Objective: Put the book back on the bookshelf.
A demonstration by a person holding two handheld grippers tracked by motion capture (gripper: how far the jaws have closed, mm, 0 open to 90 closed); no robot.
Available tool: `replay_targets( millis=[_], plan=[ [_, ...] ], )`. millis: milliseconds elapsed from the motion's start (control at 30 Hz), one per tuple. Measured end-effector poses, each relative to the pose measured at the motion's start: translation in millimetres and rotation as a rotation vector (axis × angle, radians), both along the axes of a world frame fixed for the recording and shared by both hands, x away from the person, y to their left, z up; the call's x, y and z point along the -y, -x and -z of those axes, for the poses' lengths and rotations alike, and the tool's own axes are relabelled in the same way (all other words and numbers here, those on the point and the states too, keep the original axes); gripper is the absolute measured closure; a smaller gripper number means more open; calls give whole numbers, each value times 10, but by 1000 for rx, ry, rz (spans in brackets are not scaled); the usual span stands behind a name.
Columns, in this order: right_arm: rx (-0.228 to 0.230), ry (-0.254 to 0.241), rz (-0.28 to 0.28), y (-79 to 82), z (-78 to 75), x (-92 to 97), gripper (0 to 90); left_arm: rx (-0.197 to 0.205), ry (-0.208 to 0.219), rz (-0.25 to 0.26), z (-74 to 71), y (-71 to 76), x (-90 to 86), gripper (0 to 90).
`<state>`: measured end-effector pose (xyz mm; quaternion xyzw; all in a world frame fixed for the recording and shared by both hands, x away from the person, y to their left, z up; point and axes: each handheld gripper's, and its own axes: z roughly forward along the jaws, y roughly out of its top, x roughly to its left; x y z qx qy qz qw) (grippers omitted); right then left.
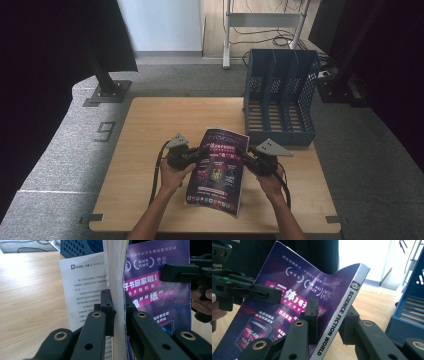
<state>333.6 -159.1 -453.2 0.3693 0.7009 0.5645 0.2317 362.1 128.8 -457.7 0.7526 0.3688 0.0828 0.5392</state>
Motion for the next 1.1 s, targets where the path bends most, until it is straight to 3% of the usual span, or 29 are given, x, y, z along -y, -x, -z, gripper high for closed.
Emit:
replay_targets(
  millis=[300, 633, 1100],
  plan=[
    [3, 2, 0, 0, -2, 3, 716, 0, 3, 0, -5, -3, -1, 851],
    [75, -19, 19, 90, -103, 31, 739, 46, 12, 8, -164, 37, 20, 852],
    [136, -24, 17, 159, -181, 45, 756, 84, 18, 7, -230, 62, 26, 852]
  ],
)
